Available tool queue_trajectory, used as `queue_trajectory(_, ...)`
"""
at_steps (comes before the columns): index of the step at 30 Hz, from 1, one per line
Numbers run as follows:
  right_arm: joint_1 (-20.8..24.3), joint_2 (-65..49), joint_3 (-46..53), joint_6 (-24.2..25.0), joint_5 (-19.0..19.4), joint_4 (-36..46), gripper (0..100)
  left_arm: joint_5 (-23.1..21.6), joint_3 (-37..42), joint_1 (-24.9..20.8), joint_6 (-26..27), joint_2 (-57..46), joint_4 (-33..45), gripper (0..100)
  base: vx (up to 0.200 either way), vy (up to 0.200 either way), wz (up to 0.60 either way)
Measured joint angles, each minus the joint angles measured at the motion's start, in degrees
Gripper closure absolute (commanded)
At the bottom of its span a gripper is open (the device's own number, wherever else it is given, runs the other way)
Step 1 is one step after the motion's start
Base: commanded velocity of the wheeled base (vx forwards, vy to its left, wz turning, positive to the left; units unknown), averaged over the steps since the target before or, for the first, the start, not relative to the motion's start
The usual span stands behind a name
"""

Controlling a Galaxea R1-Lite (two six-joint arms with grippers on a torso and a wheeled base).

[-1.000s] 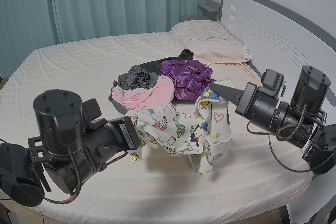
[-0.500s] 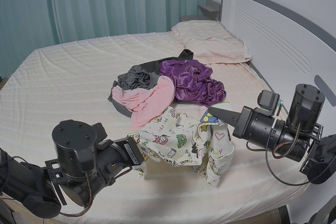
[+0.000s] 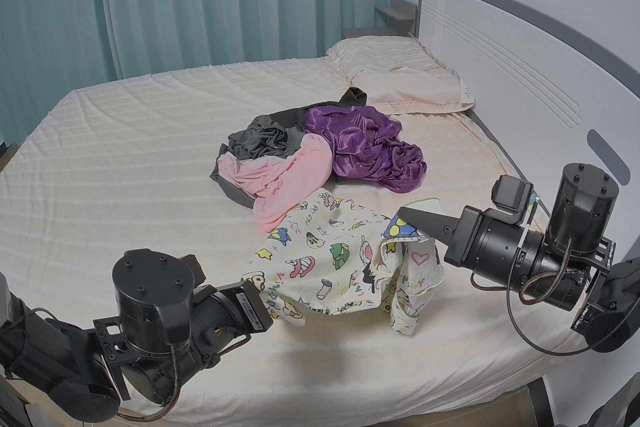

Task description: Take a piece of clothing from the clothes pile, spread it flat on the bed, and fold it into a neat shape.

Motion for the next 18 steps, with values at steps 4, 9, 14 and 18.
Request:
queue_trajectory(4,-0.1,0.0,0.1,0.0,0.1,0.0,100,0.0,0.1,0.0,0.1,0.0,0.0,100,0.000,0.000,0.00)
queue_trajectory(9,-0.4,0.0,0.2,0.0,0.1,0.1,100,-0.2,0.3,0.4,0.4,-0.1,0.0,100,0.000,0.000,0.00)
queue_trajectory(14,-0.5,0.0,0.3,0.0,0.1,0.1,100,-0.2,0.4,0.4,0.7,-0.1,-0.1,100,0.000,0.000,0.00)
queue_trajectory(18,-0.5,0.0,0.3,0.0,0.1,0.2,100,-0.1,0.4,0.5,0.7,-0.4,-0.1,100,0.000,0.100,0.00)
